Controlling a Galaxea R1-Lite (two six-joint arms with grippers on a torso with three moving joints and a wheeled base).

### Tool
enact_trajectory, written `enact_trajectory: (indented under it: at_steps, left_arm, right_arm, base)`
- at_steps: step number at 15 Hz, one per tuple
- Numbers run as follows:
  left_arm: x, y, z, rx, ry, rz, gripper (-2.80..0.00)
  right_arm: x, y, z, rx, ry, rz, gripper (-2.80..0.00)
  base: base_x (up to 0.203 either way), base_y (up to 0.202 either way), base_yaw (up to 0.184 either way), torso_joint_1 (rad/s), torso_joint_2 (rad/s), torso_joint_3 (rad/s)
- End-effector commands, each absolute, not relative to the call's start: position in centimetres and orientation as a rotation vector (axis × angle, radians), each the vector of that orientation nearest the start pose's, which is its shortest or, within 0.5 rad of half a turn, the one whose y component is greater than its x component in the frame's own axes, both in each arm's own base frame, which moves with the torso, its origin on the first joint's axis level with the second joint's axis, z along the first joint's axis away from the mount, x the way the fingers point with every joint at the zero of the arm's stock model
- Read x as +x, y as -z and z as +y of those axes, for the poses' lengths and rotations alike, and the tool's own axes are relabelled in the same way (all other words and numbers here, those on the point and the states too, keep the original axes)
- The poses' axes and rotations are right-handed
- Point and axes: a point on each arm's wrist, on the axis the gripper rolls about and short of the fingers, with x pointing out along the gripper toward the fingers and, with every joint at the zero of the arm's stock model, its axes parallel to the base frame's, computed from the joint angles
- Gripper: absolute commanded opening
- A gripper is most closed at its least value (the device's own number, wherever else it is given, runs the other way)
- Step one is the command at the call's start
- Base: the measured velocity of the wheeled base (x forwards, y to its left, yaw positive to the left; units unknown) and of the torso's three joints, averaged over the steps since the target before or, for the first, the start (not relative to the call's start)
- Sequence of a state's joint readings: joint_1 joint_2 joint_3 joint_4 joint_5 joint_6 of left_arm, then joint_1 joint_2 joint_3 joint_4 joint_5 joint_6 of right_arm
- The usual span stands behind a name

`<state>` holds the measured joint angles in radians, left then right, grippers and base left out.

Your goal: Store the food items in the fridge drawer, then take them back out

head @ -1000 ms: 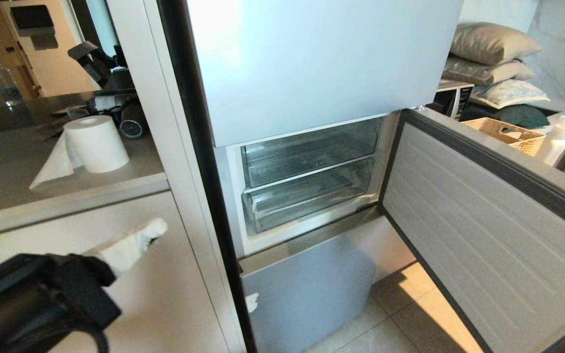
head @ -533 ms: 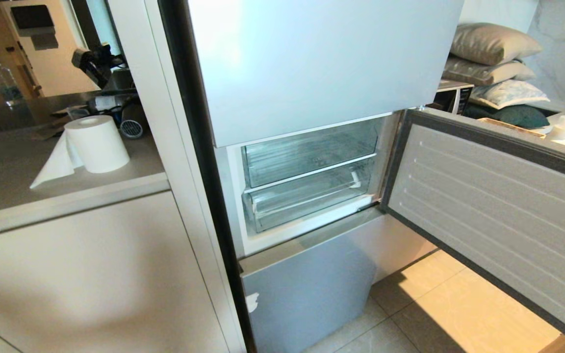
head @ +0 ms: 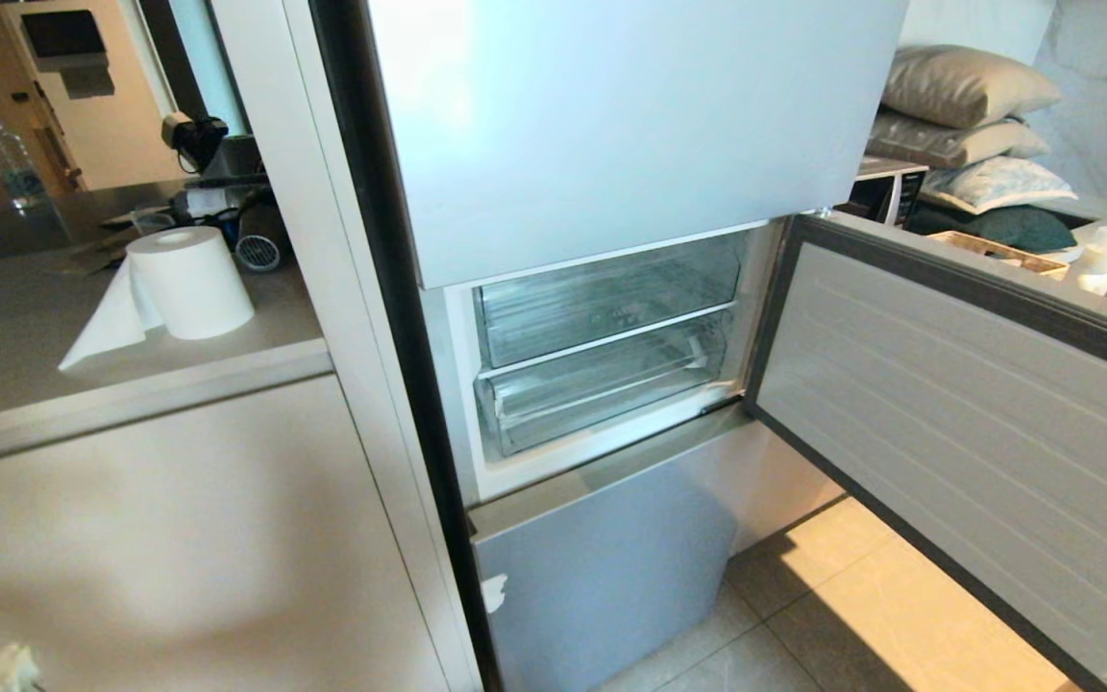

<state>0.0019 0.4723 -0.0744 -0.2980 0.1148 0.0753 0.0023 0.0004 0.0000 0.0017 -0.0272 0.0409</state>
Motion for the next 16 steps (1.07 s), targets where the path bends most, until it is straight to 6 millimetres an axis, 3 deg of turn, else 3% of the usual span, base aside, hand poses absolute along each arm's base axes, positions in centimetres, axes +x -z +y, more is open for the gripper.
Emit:
enact_trajectory:
  at_steps: [1, 5, 9, 12, 16]
  left_arm:
    - [0.4, -10.2, 0.1, 0.109, -0.060, 0.127, -2.80]
    - [-2.3, -8.0, -0.1, 0.128, 0.033, 0.017, -2.80]
    - [-2.4, -7.6, 0.0, 0.028, -0.006, 0.014, -2.80]
    - [-2.3, -7.5, -0.1, 0.144, 0.025, 0.005, -2.80]
    - [-2.3, -7.5, 0.0, 0.103, 0.013, 0.007, -2.80]
  right_arm:
    - [-2.3, -7.5, -0.1, 0.041, 0.025, 0.003, -2.80]
    - [-2.3, -7.5, -0.1, 0.043, 0.025, 0.003, -2.80]
    - [-2.3, -7.5, -0.1, 0.044, 0.028, 0.002, -2.80]
    - [-2.3, -7.5, -0.1, 0.046, 0.027, 0.002, -2.80]
    - [-2.3, -7.5, -0.1, 0.048, 0.026, 0.002, -2.80]
  base:
    - [0.000, 0.000, 0.000, 0.000, 0.00, 0.000]
    - [0.000, 0.000, 0.000, 0.000, 0.00, 0.000]
    - [0.000, 0.000, 0.000, 0.000, 0.00, 0.000]
    - [0.000, 0.000, 0.000, 0.000, 0.00, 0.000]
    - [0.000, 0.000, 0.000, 0.000, 0.00, 0.000]
